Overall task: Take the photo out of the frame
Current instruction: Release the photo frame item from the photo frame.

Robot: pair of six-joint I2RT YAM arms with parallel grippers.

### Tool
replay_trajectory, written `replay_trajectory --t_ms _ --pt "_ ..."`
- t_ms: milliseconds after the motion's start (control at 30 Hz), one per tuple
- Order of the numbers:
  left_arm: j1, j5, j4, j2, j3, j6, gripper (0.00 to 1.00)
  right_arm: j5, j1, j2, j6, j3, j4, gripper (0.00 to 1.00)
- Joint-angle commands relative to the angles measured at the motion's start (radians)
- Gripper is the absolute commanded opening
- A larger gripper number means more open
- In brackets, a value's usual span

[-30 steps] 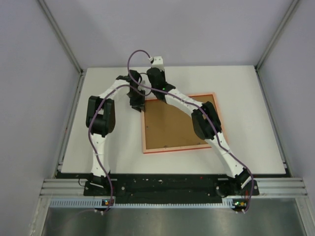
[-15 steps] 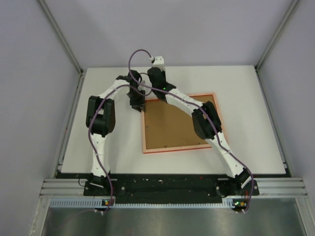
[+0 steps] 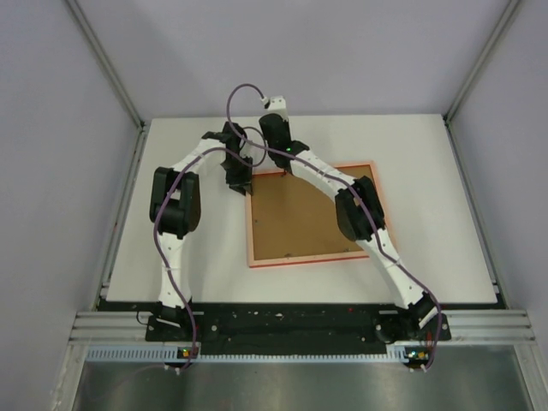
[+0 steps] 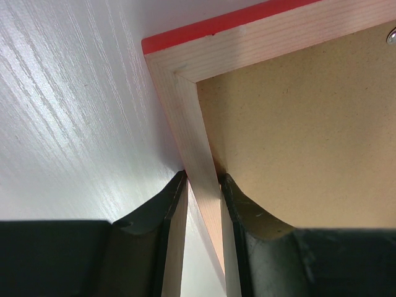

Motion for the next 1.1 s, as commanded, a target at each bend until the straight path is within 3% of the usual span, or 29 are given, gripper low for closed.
replay_trajectory --t_ms 0,367,933,1067 --pt "0.02 -0.102 0.003 0.075 -0.029 0.056 0.24 -0.104 -0.037 0.0 0.047 -0.019 -0.014 0.0" --pt "0.02 -0.102 0.003 0.075 -0.027 0.056 0.23 -0.26 -0.026 -0.07 0.038 -0.055 0.062 0.0" --pt "0.02 -0.101 0.005 0.064 -0.032 0.058 0.23 -0.268 -0.006 -0.105 0.032 -0.072 0.149 0.0" --pt "0.02 -0.101 0.003 0.067 -0.032 0.058 0.23 -0.196 0.023 -0.106 -0.084 -0.049 0.142 0.0"
